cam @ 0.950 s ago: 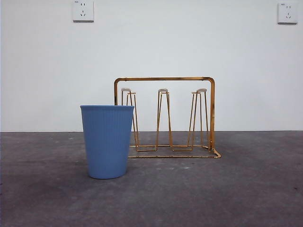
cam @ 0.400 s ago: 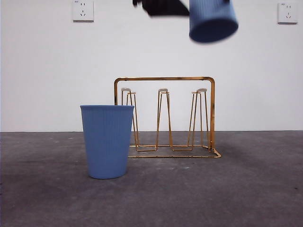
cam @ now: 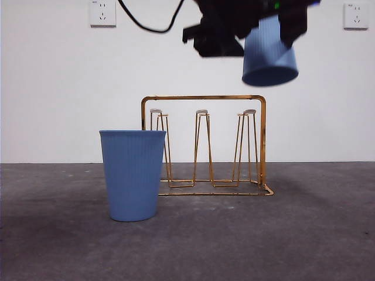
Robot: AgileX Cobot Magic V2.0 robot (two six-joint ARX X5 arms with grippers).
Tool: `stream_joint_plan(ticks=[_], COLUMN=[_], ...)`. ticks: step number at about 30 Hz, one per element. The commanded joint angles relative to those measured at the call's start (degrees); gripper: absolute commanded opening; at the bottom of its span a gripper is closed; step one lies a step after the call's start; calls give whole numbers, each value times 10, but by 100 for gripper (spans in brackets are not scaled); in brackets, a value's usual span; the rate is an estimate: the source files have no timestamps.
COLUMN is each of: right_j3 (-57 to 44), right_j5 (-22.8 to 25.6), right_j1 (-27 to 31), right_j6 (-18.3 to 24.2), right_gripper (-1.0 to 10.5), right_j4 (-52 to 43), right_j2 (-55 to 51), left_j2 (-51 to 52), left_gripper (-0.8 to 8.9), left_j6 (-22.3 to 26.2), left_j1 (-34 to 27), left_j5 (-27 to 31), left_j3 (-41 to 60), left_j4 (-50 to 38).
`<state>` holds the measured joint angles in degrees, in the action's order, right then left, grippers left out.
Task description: Pick up cup 1,put cup 1 in the cup rack,pick up cup 2,put cup 2 in the cup rack
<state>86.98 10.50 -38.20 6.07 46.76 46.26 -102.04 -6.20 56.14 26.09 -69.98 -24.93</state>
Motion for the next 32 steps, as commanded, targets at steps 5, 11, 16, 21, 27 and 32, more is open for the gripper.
stream_joint_plan(ticks=[5, 11, 16, 21, 27, 32], right_j3=[-4, -4, -4, -4, -4, -4], right_j5=[0, 0, 0, -1, -5, -7], right_j1=[0, 0, 0, 0, 0, 0], right_j6=[16, 16, 17, 17, 17, 17], right_gripper=[190, 190, 190, 190, 190, 190], right_j4=[10, 12, 12, 12, 12, 13], right_j2=[0, 0, 0, 0, 0, 0], left_j2=[-16, -26, -31, -42, -68, -76], left_gripper=[-8, -8, -8, -8, -8, -8], left_j6=[7, -1, -12, -12, -16, -25], left_j1=[-9, -22, -26, -27, -28, -29], left_j5=[23, 21, 20, 20, 9, 9], left_j3=[0, 0, 0, 0, 0, 0], left_j4=[-13, -21, -23, -30, -35, -34])
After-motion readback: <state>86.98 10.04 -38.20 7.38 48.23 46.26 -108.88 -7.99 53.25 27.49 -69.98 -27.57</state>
